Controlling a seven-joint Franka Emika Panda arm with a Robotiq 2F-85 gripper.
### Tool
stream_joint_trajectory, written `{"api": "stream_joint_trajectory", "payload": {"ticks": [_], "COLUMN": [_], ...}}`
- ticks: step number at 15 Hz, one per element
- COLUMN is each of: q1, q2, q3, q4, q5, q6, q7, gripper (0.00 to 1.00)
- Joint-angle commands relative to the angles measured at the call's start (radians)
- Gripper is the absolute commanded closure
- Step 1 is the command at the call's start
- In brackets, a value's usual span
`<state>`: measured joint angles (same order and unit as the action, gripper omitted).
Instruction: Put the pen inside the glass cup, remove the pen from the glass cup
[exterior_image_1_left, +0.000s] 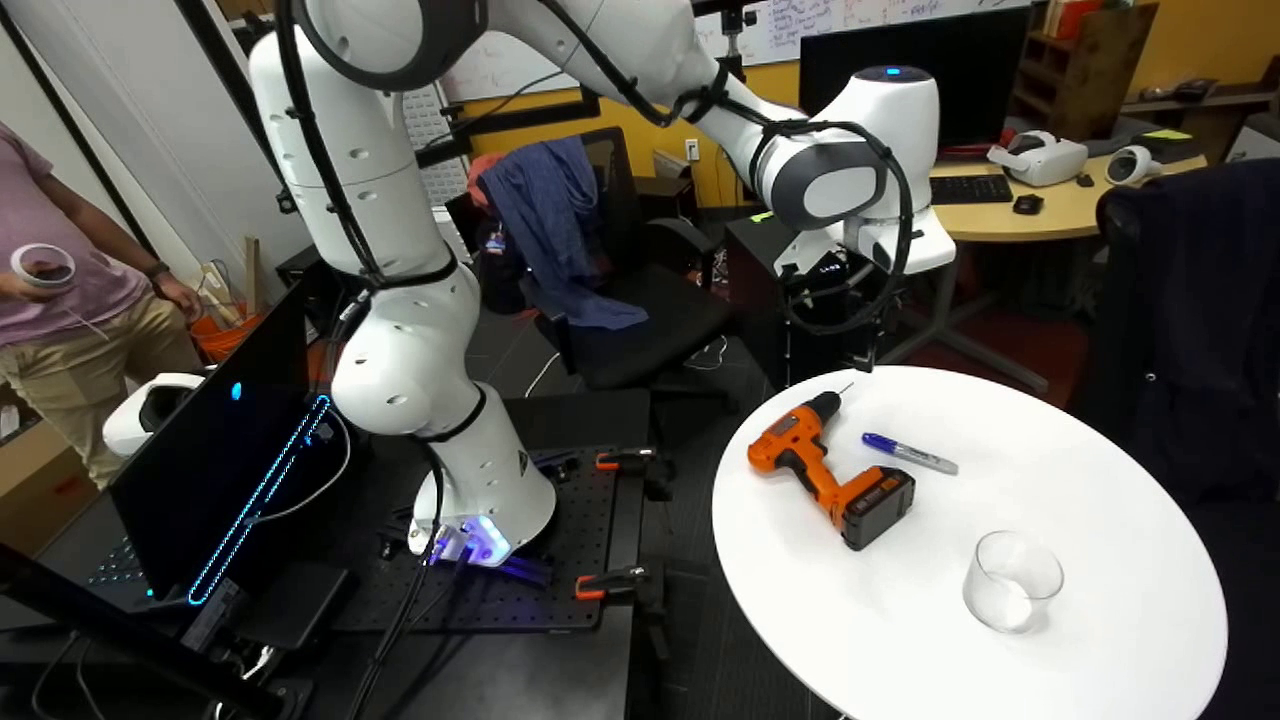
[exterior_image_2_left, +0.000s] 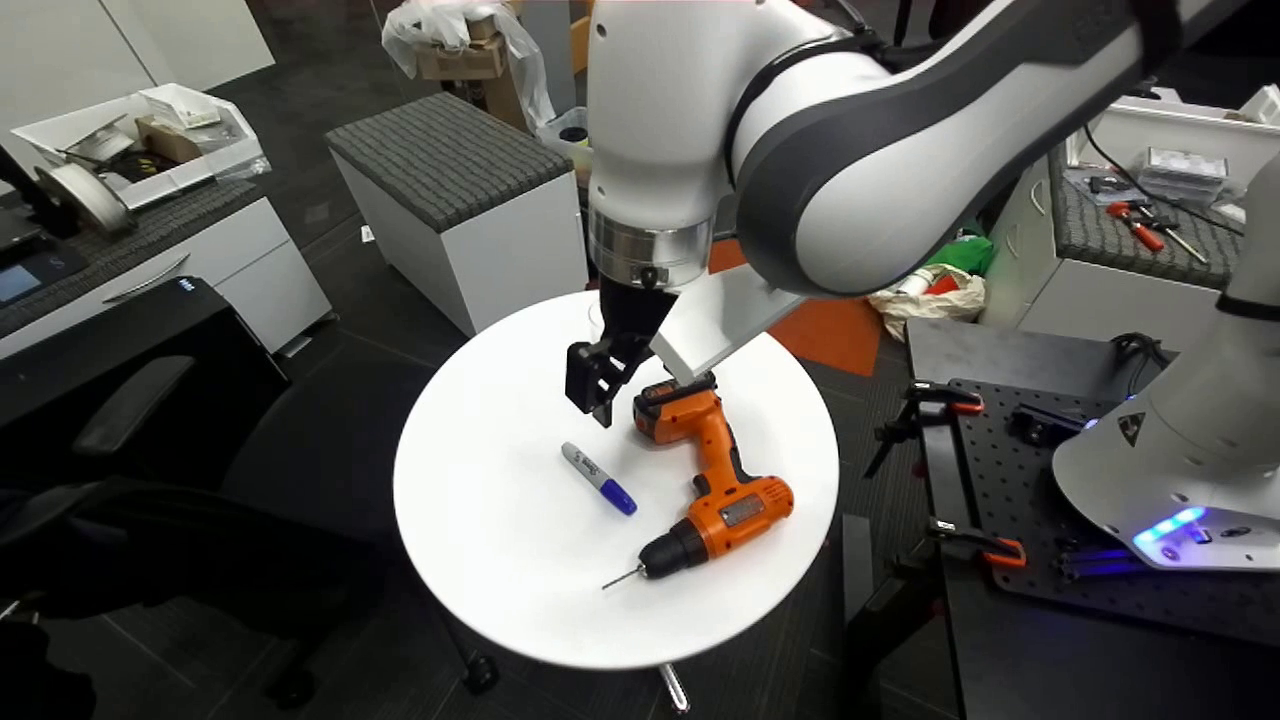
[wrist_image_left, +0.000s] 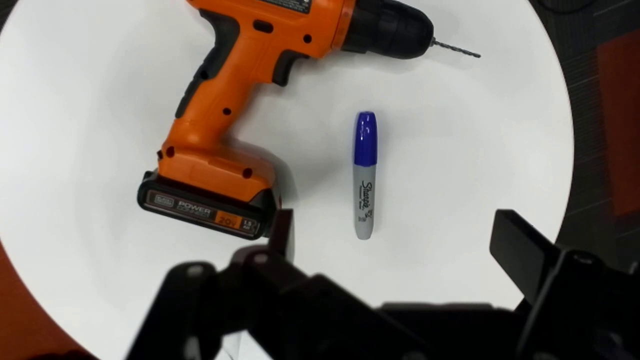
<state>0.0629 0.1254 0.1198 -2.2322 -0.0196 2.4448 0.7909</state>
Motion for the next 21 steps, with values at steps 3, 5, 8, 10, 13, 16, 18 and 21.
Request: {"api": "stream_joint_trajectory", "payload": {"ticks": [3, 5, 8, 10, 13, 16, 18, 21], "q1": [0.023, 0.027, 0.037, 0.043, 0.058, 0.073, 0.079, 0.085], "q2": [0.107, 0.142, 0.209, 0.253, 0.318, 0.374, 0.405, 0.439], "q3": [-0.028, -0.039, -0.059, -0.066, -0.076, -0.085, -0.087, -0.094], "q4": [0.073, 0.099, 0.148, 0.183, 0.240, 0.298, 0.327, 0.348], "q5": [0.027, 0.028, 0.027, 0.038, 0.042, 0.057, 0.076, 0.089], "q6": [0.022, 0.019, 0.022, 0.030, 0.042, 0.023, 0.006, -0.007], "q7": [-0.094, -0.092, -0.072, -0.073, -0.069, -0.063, -0.066, -0.065], "gripper": [0.00, 0.00, 0.00, 0.00, 0.00, 0.00, 0.00, 0.00]}}
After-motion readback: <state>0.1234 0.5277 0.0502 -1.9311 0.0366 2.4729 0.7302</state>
